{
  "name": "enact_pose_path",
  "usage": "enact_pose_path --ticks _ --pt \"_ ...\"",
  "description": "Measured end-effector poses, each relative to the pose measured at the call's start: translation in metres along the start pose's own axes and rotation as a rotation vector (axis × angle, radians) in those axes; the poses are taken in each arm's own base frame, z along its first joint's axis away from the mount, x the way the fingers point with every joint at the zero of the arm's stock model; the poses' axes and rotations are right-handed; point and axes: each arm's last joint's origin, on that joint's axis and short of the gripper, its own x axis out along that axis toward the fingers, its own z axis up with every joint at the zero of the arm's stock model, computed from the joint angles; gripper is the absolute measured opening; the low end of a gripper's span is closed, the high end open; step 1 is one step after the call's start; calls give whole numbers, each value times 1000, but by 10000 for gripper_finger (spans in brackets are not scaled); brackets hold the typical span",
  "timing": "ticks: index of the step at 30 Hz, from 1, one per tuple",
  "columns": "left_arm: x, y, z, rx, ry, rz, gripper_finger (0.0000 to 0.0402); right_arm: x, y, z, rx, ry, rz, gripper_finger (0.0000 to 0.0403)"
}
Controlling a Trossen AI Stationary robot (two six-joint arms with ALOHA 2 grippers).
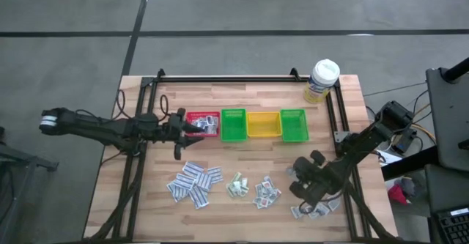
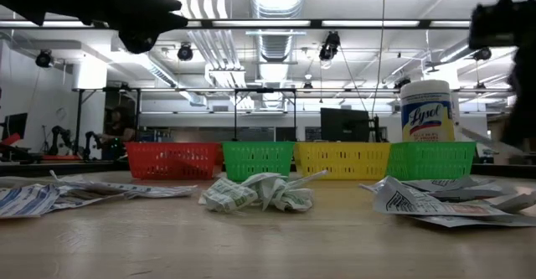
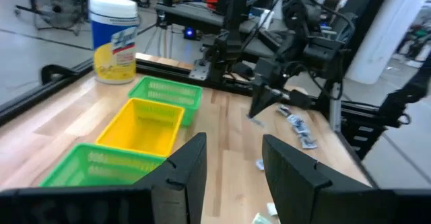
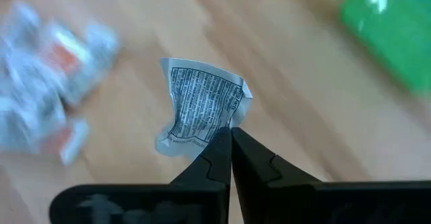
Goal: Pick & Place First Aid Supplies
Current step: Put the alcohol pad into the red basket
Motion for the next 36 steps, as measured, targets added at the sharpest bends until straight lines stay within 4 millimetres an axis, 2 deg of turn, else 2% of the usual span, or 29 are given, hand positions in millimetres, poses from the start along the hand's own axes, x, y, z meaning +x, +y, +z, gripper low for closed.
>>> enact_pose_path --ticks 9,12,21,36 --pt "23 -4 -3 -14 -45 -97 138 1 13 24 -73 -491 -36 8" --pt "30 -4 -5 -13 -57 -104 138 2 17 36 -102 -594 -69 8" --pt "46 -6 -13 13 -75 -117 138 7 22 70 -143 -739 -187 8" --pt "69 -4 -25 50 -158 -90 138 3 25 112 -112 -862 -294 8"
